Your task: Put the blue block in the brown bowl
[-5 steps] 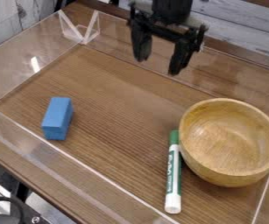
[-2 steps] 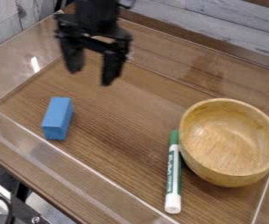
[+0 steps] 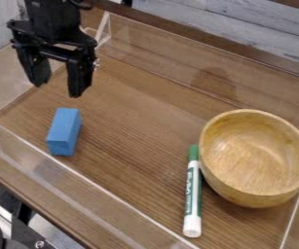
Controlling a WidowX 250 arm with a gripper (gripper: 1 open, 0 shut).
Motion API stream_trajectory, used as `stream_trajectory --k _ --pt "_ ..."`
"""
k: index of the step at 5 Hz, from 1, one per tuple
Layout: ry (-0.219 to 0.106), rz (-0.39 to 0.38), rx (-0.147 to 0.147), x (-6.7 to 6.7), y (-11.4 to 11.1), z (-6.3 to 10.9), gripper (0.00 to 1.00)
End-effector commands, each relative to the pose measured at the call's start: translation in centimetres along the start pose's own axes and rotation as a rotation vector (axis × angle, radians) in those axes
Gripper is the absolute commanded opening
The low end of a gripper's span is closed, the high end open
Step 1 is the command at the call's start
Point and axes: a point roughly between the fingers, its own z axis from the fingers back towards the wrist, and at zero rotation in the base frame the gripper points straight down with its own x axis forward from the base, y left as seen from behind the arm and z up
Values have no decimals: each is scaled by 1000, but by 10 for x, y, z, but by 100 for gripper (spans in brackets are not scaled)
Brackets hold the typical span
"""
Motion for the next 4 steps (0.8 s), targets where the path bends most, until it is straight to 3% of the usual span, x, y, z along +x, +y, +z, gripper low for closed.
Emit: stream_trajectory --k 1,4 --pt "-32 9 12 3 3 3 100" --pt "-16 26 6 1 6 -15 100"
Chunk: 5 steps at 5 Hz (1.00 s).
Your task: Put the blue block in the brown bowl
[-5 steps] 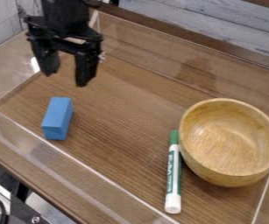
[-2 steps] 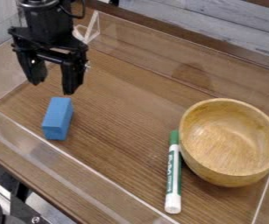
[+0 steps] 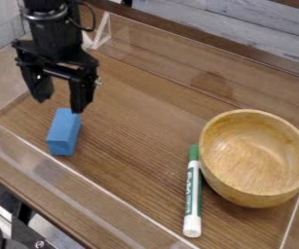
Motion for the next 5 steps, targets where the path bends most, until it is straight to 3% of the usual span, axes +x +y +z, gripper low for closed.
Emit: stream_trajectory --k 1,5 --pt "-28 16 4 4 5 1 100" --pt "-25 67 -26 4 15 -26 100"
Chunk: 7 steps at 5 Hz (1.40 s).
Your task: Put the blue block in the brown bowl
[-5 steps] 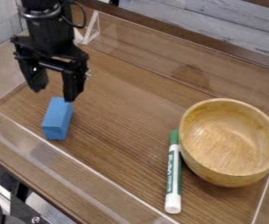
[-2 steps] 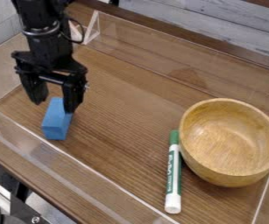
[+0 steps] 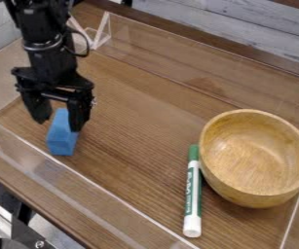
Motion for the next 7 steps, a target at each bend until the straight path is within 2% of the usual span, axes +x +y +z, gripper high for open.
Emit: stream_trajectory --k 1,5,7 --pt "-30 10 -1 7 5 2 100" --pt "-41 18 -42 16 15 -9 100" --pt "-48 20 -50 17 15 -21 100"
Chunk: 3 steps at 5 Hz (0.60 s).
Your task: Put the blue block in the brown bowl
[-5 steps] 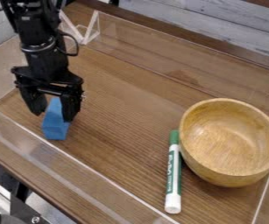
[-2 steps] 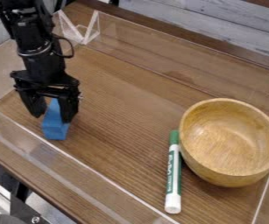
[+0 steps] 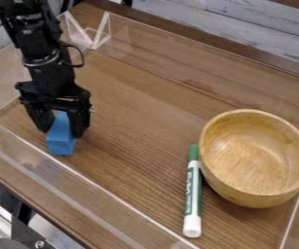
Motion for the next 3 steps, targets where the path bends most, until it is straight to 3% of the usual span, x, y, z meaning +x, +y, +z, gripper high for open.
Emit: stream_trajectory --k 1,2,3 --pt "-36 4 4 5 5 2 100" --pt "-39 1 0 6 5 -3 0" --pt "-40 -12 5 7 3 1 0"
